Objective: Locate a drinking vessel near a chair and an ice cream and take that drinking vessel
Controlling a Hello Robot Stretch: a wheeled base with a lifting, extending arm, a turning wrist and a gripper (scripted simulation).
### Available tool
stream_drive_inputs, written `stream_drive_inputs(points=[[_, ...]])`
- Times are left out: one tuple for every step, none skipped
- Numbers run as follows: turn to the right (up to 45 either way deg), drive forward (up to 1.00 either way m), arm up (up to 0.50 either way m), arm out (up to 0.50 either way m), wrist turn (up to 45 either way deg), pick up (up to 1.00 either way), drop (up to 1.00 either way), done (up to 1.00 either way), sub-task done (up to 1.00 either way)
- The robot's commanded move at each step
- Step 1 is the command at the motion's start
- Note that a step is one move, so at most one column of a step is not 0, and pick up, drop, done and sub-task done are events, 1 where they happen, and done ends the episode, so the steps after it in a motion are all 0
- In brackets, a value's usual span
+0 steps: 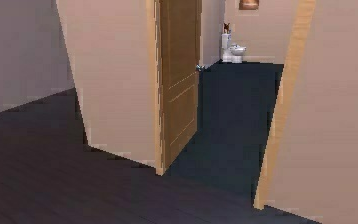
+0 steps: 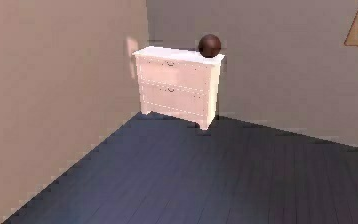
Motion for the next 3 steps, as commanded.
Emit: stream_drive_inputs(points=[[0.0,0.15,0.00,0.00,0.0,0.00,0.00,0.00,0.00],[-45.0,0.00,0.00,0.00,0.0,0.00,0.00,0.00,0.00],[-15.0,0.00,0.00,0.00,0.0,0.00,0.00,0.00,0.00]])
